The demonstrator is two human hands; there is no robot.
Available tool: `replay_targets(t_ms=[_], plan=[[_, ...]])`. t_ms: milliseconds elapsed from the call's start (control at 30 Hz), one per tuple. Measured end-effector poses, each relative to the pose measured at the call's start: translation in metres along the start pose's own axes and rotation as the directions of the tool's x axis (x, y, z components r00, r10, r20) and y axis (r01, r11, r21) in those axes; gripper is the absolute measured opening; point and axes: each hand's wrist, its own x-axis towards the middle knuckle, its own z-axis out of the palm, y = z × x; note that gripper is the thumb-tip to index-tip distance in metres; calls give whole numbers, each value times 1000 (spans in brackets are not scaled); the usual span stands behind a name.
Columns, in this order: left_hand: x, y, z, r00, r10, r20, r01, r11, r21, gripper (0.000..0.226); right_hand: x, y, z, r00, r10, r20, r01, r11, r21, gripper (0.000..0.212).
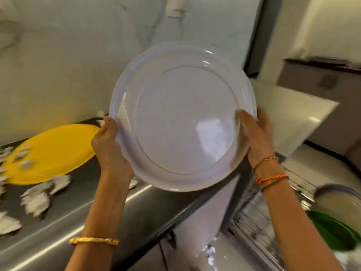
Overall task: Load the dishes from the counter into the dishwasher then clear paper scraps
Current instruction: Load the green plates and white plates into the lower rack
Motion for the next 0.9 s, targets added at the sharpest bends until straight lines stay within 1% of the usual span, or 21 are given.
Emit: replay_targets(t_ms=[33, 100, 133, 200, 267, 300, 333, 367, 400, 433, 467, 500, 533, 567, 600, 700, 733, 767, 833, 867, 900], plan=[[-13, -6, 22, 996, -8, 86, 9, 1000, -10, 20, 0, -10, -30, 998, -43, -43, 39, 996, -77, 49], [-37, -18, 63, 967, 13, 255, -9, 1000, -16, 40, -3, -26, -81, 991, -96, -91, 75, 975, -208, 63], [-55, -23, 86, 939, 1, 343, 2, 1000, -10, 47, -6, -33, -108, 985, -115, -130, 77, 962, -262, 67], [-86, -35, 127, 892, -38, 451, 20, 999, 45, 54, -14, -41, -157, 960, -151, -237, 57, 931, -361, 62], [-115, -48, 161, 862, -135, 489, 93, 990, 109, 52, -21, -41, -204, 921, -176, -348, 20, 912, -410, 53], [-131, -58, 180, 826, -199, 528, 147, 979, 139, 43, -25, -40, -231, 894, -180, -410, -16, 902, -431, 52], [-142, -70, 195, 759, -276, 590, 217, 961, 170, 29, -28, -36, -258, 872, -169, -459, -68, 888, -455, 53], [-155, -83, 210, 665, -356, 656, 310, 931, 191, 12, -30, -32, -286, 859, -136, -493, -130, 874, -469, 50], [-168, -98, 227, 580, -429, 692, 378, 895, 238, 12, -34, -27, -315, 847, -70, -528, -228, 849, -477, 45], [-176, -110, 238, 521, -497, 694, 423, 857, 296, 25, -38, -20, -335, 829, 33, -559, -336, 827, -451, 42], [-178, -118, 242, 497, -554, 668, 426, 826, 368, 33, -42, -13, -343, 801, 156, -578, -445, 801, -400, 39], [-210, -142, 272, 447, -626, 639, 433, 777, 458, 37, -47, -14, -385, 738, 277, -615, -558, 763, -326, 34], [-236, -161, 291, 391, -695, 603, 458, 715, 528, 38, -54, -14, -415, 685, 391, -615, -644, 721, -258, 26], [-243, -169, 291, 352, -747, 564, 492, 660, 568, 42, -62, -6, -424, 635, 489, -598, -701, 690, -180, 19], [-247, -182, 290, 324, -782, 533, 534, 616, 579, 47, -70, 2, -433, 588, 538, -605, -740, 659, -133, 18], [-290, -237, 314, 261, -879, 399, 608, 470, 640, 52, -81, 25, -498, 477, 590, -652, -801, 597, -46, 34], [-301, -253, 319, 252, -906, 340, 628, 420, 655, 50, -81, 37, -518, 453, 605, -655, -810, 586, -18, 35], [-308, -267, 319, 258, -923, 287, 630, 386, 674, 43, -82, 48, -531, 425, 635, -645, -808, 587, 46, 31], [-322, -292, 323, 271, -952, 145, 665, 294, 686, 18, -74, 68, -550, 343, 690, -637, -811, 560, 169, 19], [-327, -307, 326, 287, -952, 108, 693, 284, 663, 17, -68, 82, -560, 298, 727, -619, -808, 537, 242, 20], [-330, -322, 329, 291, -954, 73, 708, 267, 654, 21, -59, 89, -563, 243, 758, -606, -773, 528, 351, 25]])
